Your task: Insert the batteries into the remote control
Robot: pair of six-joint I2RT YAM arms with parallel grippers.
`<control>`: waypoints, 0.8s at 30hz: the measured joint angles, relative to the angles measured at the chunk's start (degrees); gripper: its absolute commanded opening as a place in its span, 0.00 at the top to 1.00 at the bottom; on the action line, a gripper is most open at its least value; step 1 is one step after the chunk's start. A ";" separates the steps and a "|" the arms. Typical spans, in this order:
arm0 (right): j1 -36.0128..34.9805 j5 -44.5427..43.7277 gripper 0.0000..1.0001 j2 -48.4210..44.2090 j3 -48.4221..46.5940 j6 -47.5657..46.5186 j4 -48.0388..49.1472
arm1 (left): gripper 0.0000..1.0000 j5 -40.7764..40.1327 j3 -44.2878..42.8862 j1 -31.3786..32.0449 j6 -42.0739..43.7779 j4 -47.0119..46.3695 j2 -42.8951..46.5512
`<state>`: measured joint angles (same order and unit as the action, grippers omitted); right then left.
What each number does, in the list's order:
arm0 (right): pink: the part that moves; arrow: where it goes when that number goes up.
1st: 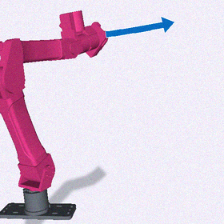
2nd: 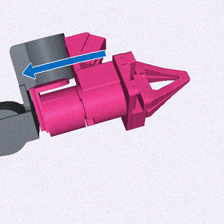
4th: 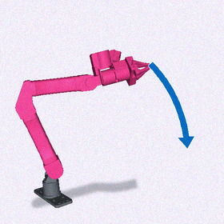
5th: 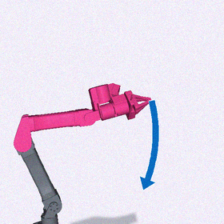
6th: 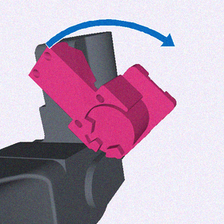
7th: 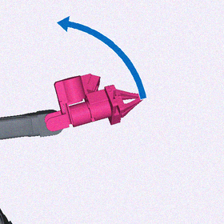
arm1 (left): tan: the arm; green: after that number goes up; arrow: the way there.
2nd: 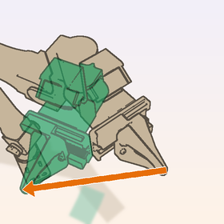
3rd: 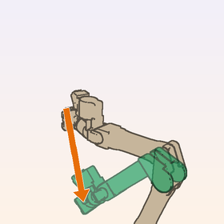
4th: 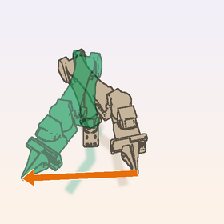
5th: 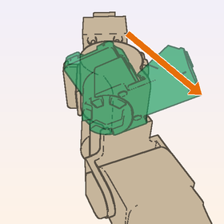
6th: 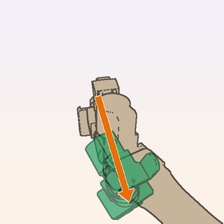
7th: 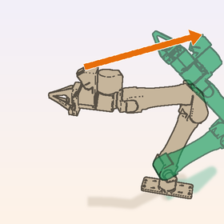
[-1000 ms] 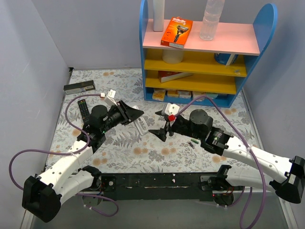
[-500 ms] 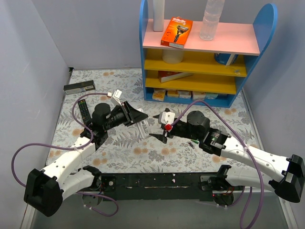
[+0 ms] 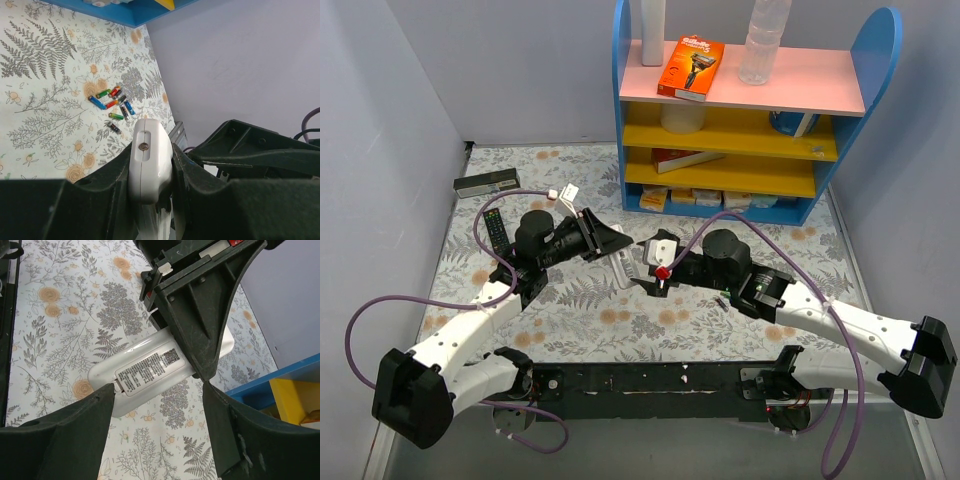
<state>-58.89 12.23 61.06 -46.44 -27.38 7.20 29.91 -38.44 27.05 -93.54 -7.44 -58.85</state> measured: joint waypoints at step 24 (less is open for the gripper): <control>-0.39 0.94 0.23 1.92 -2.23 -4.04 -2.82 | 1.00 0.85 -1.62 0.00 -0.61 2.95 -1.68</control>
<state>-59.29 13.17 62.98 -48.66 -31.42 4.38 30.76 -40.05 27.05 -94.15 -4.49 -60.53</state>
